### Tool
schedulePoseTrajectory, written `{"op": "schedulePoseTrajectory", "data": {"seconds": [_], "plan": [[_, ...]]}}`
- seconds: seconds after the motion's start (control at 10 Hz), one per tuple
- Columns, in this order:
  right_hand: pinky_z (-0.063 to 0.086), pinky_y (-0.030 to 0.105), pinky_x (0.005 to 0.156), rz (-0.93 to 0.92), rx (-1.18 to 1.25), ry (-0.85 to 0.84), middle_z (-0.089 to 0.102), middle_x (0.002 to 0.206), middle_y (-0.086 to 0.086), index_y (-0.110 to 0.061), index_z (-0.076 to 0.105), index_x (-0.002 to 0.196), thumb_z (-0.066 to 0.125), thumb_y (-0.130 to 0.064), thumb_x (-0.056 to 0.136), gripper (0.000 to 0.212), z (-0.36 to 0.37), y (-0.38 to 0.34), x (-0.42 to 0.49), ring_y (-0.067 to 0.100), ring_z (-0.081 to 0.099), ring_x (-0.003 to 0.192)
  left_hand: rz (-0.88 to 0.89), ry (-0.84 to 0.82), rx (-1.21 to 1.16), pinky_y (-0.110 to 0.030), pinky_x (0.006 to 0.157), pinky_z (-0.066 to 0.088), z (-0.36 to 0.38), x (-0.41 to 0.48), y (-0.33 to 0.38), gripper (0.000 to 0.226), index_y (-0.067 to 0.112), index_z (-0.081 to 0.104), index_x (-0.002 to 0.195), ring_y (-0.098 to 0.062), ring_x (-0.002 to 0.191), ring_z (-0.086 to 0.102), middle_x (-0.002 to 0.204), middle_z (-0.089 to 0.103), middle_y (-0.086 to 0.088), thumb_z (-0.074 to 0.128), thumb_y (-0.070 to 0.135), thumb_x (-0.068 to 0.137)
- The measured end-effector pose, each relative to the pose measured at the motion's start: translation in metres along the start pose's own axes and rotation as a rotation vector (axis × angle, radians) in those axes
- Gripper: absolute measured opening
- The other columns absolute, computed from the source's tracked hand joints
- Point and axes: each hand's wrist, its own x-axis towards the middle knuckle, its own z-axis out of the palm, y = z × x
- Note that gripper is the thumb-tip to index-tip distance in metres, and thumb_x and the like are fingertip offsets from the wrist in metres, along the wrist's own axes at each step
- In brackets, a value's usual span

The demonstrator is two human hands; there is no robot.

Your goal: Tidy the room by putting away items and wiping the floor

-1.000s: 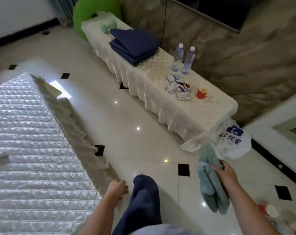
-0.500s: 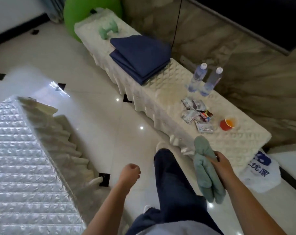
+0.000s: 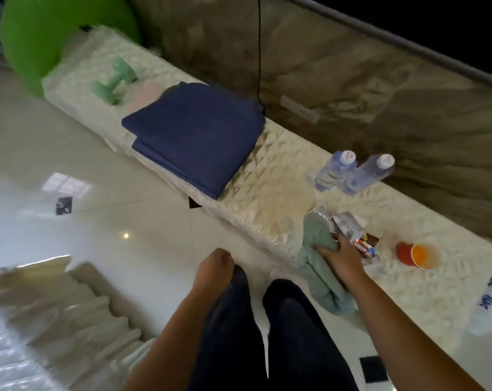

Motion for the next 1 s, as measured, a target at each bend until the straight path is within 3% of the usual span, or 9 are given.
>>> {"op": "schedulePoseTrajectory", "data": {"seconds": [0.1, 0.2, 0.3, 0.4, 0.5, 0.6, 0.8, 0.9, 1.0], "plan": [[0.044, 0.032, 0.079, -0.023, -0.043, 0.032, 0.064, 0.104, 0.009, -0.01, 0.055, 0.117, 0.064, -0.024, 0.082, 0.038, 0.026, -0.021, 0.043, 0.025, 0.059, 0.089, 0.15, 0.016, 0.185, -0.028, 0.086, 0.042, -0.015, 0.051, 0.019, 0.028, 0.009, 0.055, 0.117, -0.026, 0.108, 0.057, 0.122, 0.059, -0.009, 0.04, 0.018, 0.096], [0.05, 0.039, 0.085, -0.036, -0.131, 0.073, 0.065, 0.107, 0.01, -0.017, 0.056, 0.117, 0.058, -0.046, 0.072, 0.053, 0.05, -0.035, 0.094, 0.028, 0.062, 0.095, 0.232, 0.055, 0.239, -0.032, 0.099, 0.04, -0.028, 0.109, 0.035, 0.034, 0.013, 0.05, 0.128, -0.025, 0.121, 0.049, 0.134, 0.051, -0.007, 0.043, 0.021, 0.095], [0.048, 0.041, 0.087, -0.018, -0.237, 0.18, 0.061, 0.108, 0.015, -0.02, 0.053, 0.117, 0.054, -0.049, 0.069, 0.056, 0.072, -0.044, 0.139, 0.034, 0.059, 0.098, 0.368, 0.121, 0.389, -0.036, 0.101, 0.038, -0.04, 0.165, 0.049, 0.036, 0.01, 0.048, 0.128, -0.027, 0.123, 0.045, 0.134, 0.049, -0.01, 0.045, 0.022, 0.094], [0.039, 0.043, 0.093, -0.037, -0.281, 0.303, 0.049, 0.122, 0.021, -0.011, 0.047, 0.129, 0.063, -0.03, 0.079, 0.055, 0.096, -0.059, 0.166, 0.04, 0.047, 0.11, 0.483, 0.174, 0.555, -0.04, 0.108, 0.032, -0.044, 0.217, 0.052, 0.042, 0.008, 0.045, 0.131, -0.031, 0.131, 0.037, 0.141, 0.042, -0.013, 0.049, 0.023, 0.092], [0.038, 0.045, 0.093, -0.029, -0.345, 0.399, 0.042, 0.131, 0.021, -0.01, 0.042, 0.134, 0.063, -0.028, 0.082, 0.059, 0.123, -0.059, 0.188, 0.04, 0.038, 0.118, 0.561, 0.193, 0.744, -0.05, 0.103, 0.037, -0.041, 0.255, 0.042, 0.053, 0.008, 0.05, 0.13, -0.039, 0.127, 0.043, 0.141, 0.044, -0.018, 0.066, 0.023, 0.081], [0.038, 0.05, 0.095, -0.03, -0.381, 0.439, 0.04, 0.133, 0.024, -0.009, 0.041, 0.136, 0.064, -0.03, 0.082, 0.062, 0.147, -0.051, 0.206, 0.043, 0.037, 0.12, 0.655, 0.243, 0.887, -0.052, 0.082, 0.051, -0.035, 0.28, 0.024, 0.056, 0.007, 0.063, 0.112, -0.041, 0.102, 0.06, 0.124, 0.059, -0.021, 0.082, 0.02, 0.06], [0.028, 0.048, 0.109, 0.017, -0.453, 0.198, 0.011, 0.156, 0.005, -0.024, 0.016, 0.147, 0.053, -0.041, 0.086, 0.073, 0.167, -0.024, 0.21, 0.032, 0.008, 0.142, 0.693, 0.229, 0.955, -0.051, 0.08, 0.052, -0.036, 0.286, 0.012, 0.057, 0.008, 0.065, 0.109, -0.04, 0.102, 0.061, 0.125, 0.059, -0.021, 0.082, 0.018, 0.055], [0.025, 0.05, 0.112, -0.024, -0.437, 0.238, 0.018, 0.156, 0.007, -0.021, 0.024, 0.146, 0.057, -0.035, 0.084, 0.071, 0.163, -0.023, 0.194, 0.031, 0.014, 0.143, 0.725, 0.185, 0.867, -0.052, 0.082, 0.051, -0.044, 0.28, 0.018, 0.051, 0.008, 0.065, 0.108, -0.04, 0.108, 0.058, 0.129, 0.057, -0.019, 0.08, 0.017, 0.06], [0.035, 0.042, 0.105, -0.059, -0.207, 0.402, 0.039, 0.143, 0.018, -0.01, 0.045, 0.135, 0.062, -0.018, 0.082, 0.056, 0.154, -0.023, 0.165, 0.036, 0.037, 0.13, 0.629, 0.066, 0.626, -0.046, 0.103, 0.037, -0.062, 0.267, 0.031, 0.042, 0.012, 0.053, 0.126, -0.03, 0.132, 0.037, 0.145, 0.038, -0.009, 0.059, 0.019, 0.086]]}}
